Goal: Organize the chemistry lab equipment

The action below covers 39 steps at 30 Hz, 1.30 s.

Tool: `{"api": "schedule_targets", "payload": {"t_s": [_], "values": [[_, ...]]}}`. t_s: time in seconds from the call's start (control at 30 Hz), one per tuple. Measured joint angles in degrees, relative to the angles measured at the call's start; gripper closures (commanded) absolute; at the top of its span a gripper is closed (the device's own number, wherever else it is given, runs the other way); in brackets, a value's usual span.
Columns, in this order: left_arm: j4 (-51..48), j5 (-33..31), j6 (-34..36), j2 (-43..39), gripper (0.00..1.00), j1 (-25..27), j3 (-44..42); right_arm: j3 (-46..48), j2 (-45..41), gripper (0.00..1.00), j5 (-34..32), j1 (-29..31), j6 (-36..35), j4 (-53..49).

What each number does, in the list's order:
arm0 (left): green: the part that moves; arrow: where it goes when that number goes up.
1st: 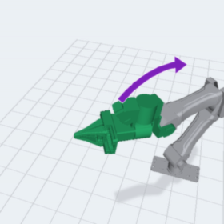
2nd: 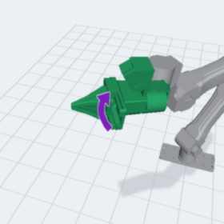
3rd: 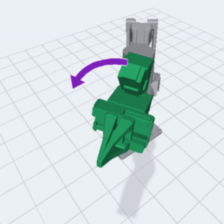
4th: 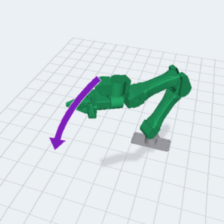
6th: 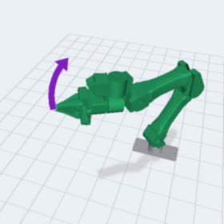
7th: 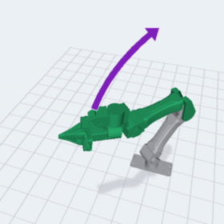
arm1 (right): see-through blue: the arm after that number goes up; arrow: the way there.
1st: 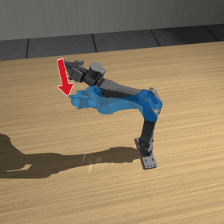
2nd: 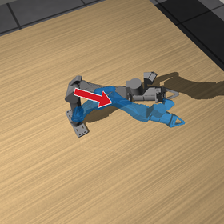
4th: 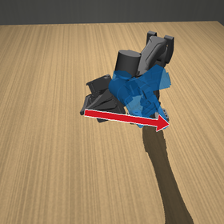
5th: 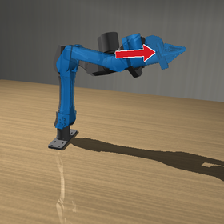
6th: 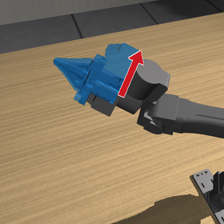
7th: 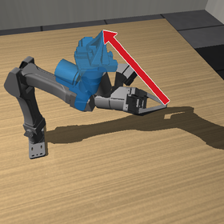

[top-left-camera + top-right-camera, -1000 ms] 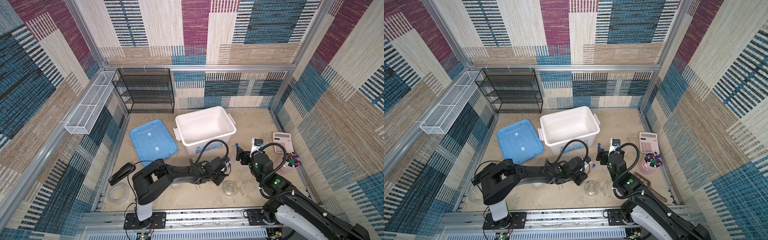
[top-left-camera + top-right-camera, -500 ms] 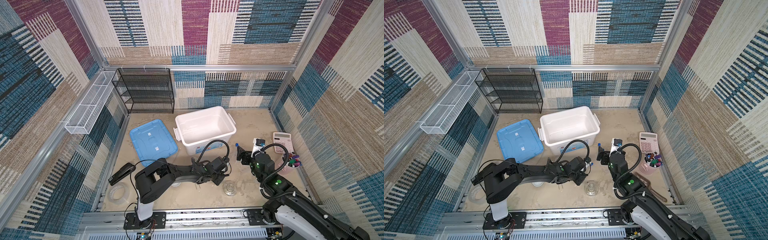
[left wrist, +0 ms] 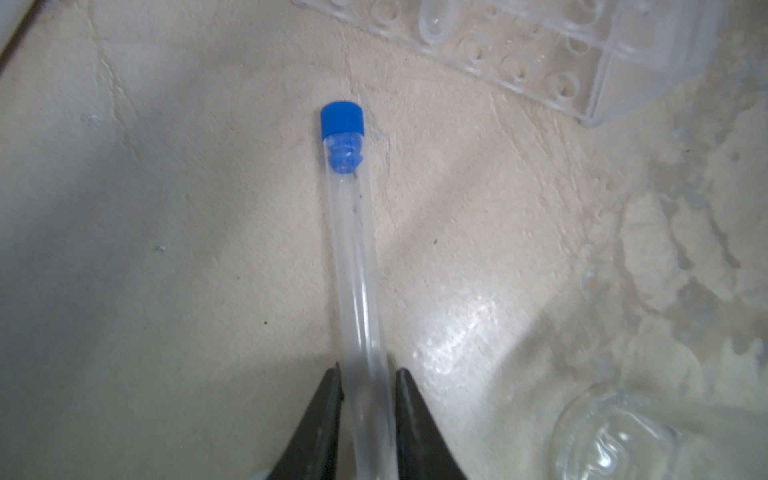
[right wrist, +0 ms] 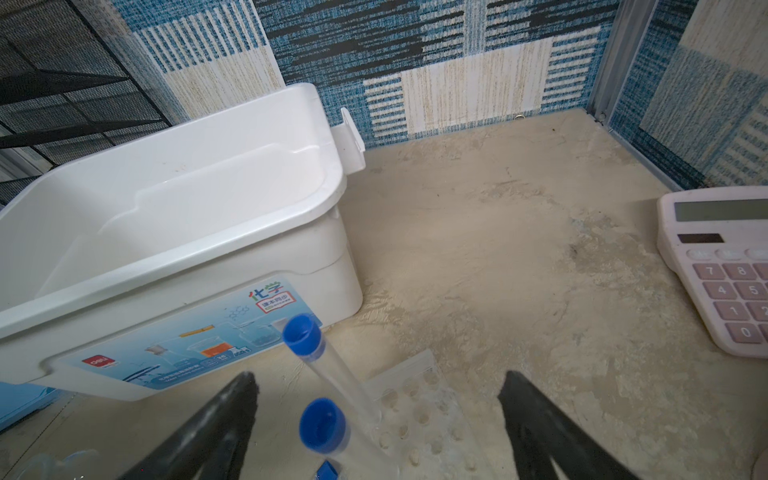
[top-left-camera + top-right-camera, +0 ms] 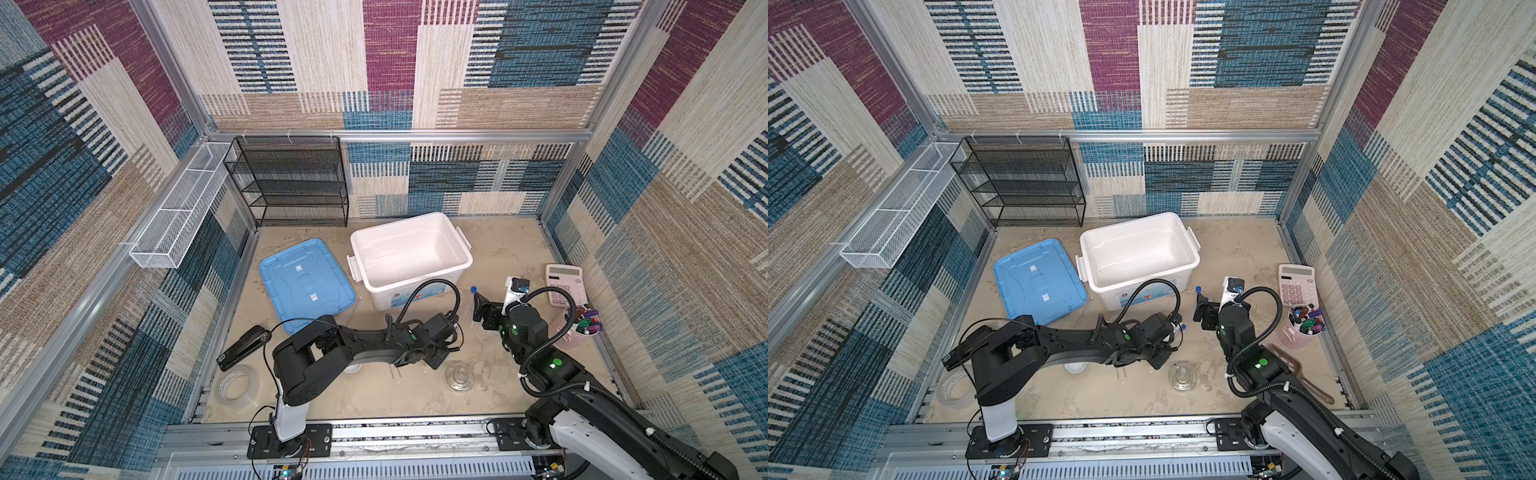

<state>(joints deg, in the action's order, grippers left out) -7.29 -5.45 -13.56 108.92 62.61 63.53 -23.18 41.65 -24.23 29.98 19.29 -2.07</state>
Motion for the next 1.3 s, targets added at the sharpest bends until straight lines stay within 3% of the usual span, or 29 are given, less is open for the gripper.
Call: {"api": "schedule_targets", "payload": {"t_s": [0.63,1.07,1.3], "values": [[0.6,0.3,-1.5,-1.6,0.86,-0.1,-1.8,0.1,-1.2,0.06,-0.1,-0.4,0.8,-1.7],[8.5,1.1,-2.4,-9.5,0.86,-0.1,-8.4,-1.6,-3.4,0.12,5.4,-0.4,0.8,-2.1],[15.4,-0.4,-2.4,-16.0,0.86,0.0,-14.3,-5.7,-1.5,0.18,12.2,-0.4,0.8,-2.1]]}}
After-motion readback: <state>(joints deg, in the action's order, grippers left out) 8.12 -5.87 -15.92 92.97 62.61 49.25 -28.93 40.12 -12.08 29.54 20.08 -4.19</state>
